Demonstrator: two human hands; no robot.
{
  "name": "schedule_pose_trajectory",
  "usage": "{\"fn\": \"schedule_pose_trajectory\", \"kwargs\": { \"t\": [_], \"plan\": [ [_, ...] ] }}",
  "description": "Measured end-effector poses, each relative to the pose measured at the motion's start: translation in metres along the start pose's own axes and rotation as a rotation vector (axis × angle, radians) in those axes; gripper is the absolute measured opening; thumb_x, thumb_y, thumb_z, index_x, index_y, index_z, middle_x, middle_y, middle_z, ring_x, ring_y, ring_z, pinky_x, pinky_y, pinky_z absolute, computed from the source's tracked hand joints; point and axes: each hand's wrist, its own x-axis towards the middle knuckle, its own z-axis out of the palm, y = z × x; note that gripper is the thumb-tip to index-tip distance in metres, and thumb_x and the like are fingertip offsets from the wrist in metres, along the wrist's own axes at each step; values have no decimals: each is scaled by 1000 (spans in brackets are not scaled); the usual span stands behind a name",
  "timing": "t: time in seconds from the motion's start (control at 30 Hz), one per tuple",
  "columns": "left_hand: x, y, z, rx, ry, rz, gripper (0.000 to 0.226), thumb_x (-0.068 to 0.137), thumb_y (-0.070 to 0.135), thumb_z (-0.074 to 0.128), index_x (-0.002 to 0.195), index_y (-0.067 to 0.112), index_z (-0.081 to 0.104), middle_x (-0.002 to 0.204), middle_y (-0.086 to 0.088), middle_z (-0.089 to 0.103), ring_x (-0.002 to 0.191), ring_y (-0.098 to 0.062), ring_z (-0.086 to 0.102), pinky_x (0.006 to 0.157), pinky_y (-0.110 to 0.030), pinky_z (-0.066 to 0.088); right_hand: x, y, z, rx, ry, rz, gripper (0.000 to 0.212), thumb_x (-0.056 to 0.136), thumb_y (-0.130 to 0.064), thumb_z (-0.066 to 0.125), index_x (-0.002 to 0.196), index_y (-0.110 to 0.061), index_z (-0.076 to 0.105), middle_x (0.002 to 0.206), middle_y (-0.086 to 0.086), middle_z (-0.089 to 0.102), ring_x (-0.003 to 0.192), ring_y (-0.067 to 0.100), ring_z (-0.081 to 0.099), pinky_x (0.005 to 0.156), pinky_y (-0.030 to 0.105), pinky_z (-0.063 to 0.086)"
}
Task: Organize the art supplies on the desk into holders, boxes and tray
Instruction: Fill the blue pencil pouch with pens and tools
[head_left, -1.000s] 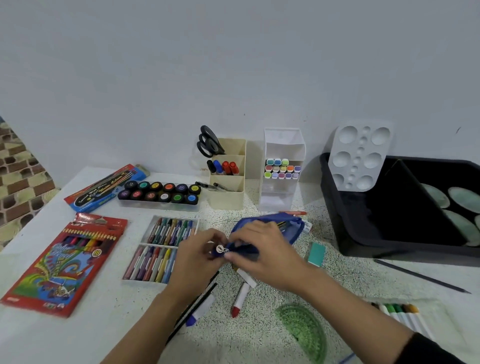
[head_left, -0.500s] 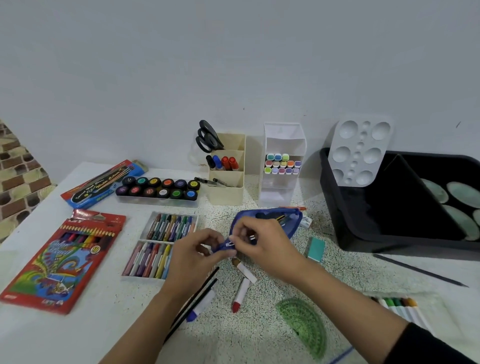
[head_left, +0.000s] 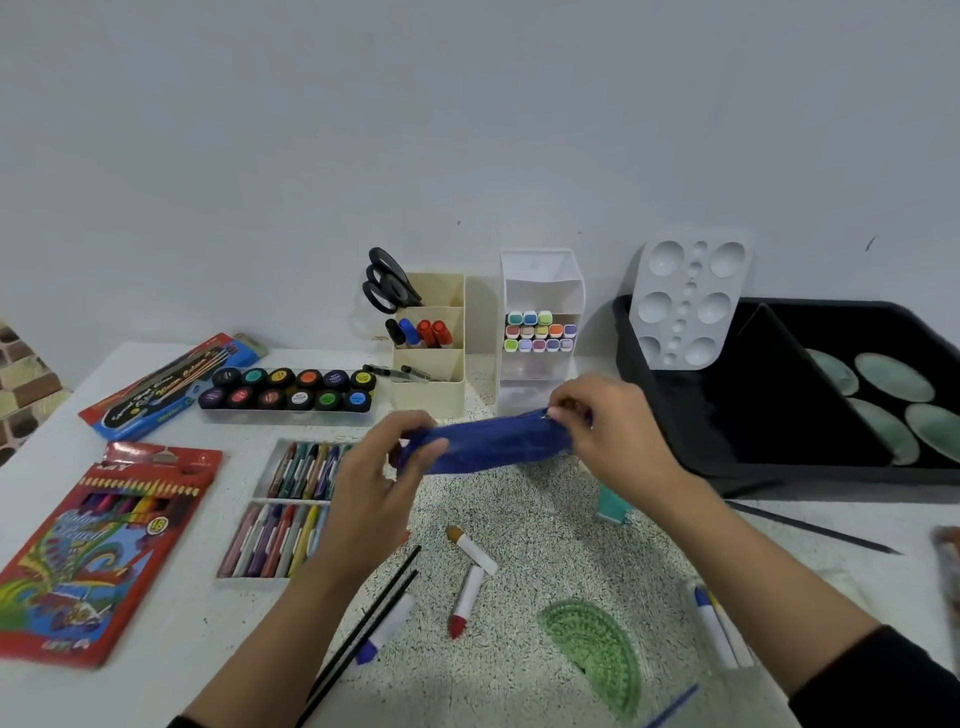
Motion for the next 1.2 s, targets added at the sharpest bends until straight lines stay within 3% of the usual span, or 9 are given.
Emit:
{"fn": "schedule_pose_trajectory", "kwargs": {
  "t": [0.1, 0.2, 0.37, 0.47, 0.6, 0.8, 1.0, 1.1, 1.2],
  "plan": [
    [5, 6, -1, -156, 31, -77, 5, 102, 32, 55, 104, 36, 53, 88, -1, 60, 79, -23, 58, 70, -36, 47, 0, 23, -2, -75, 92, 24, 7, 89, -7, 71, 86, -13, 71, 82, -3, 66, 83, 14, 50, 74, 33, 45],
    [5, 17, 3, -354, 116, -207, 14, 102, 26, 51, 102, 40, 55, 89, -4, 66, 82, -18, 64, 71, -29, 55, -4, 30, -5, -98, 182, 52, 7, 90, -6, 71, 87, -12, 70, 82, -9, 60, 84, 13, 50, 71, 24, 36],
    [2, 23, 16, -530, 164, -301, 10, 99, 23, 50, 106, 28, 53, 94, -3, 73, 87, -20, 68, 72, -28, 58, -3, 24, -23, 65, 335, 142, 4, 90, -5, 72, 92, -8, 72, 85, -3, 62, 80, 18, 61, 74, 23, 48],
    [4, 24, 20, -628, 205, -387, 13, 97, 30, 49, 110, 28, 52, 96, -1, 73, 90, -19, 69, 73, -30, 59, -9, 16, -31, 258, 301, 275, 6, 93, -10, 69, 92, -16, 69, 88, -7, 67, 84, 9, 63, 73, 13, 46],
    [10, 31, 26, -728, 189, -469, 10, 98, 31, 47, 106, 34, 53, 100, 3, 73, 92, -19, 69, 72, -34, 61, -23, 20, -30, 489, 230, 354, 4, 95, -20, 67, 99, -19, 66, 97, -3, 66, 93, 14, 65, 86, 34, 56],
    [18, 60, 42, -836, 146, -492, 14, 105, 28, 43, 103, 28, 57, 95, 3, 72, 82, -14, 70, 65, -33, 61, -51, 22, -49, 790, 74, 355, 50, 68, -38, 85, 114, -26, 70, 115, -5, 67, 105, 13, 67, 89, 37, 59],
    [7, 88, 79, -820, 21, -520, 16, 99, 30, 49, 109, 18, 53, 96, -2, 72, 79, -17, 70, 62, -33, 60, -74, 52, -95, 724, -9, 229, 7, 78, -13, 82, 84, -12, 78, 83, -1, 76, 79, 12, 71, 72, 24, 56],
    [-4, 94, 100, -732, -110, -526, 18, 95, 26, 55, 107, 13, 55, 103, -12, 74, 88, -26, 71, 71, -39, 60, -93, 83, -118, 670, 0, 213, 4, 78, -11, 82, 79, -12, 78, 82, 0, 76, 79, 14, 71, 71, 21, 53],
    [-13, 97, 122, -568, -214, -450, 21, 88, 17, 62, 104, 4, 56, 95, -15, 75, 84, -23, 71, 67, -28, 58, -116, 116, -132, 620, -15, 212, 5, 77, -13, 82, 80, -14, 78, 83, -2, 75, 80, 13, 71, 72, 19, 52]
  ]
}}
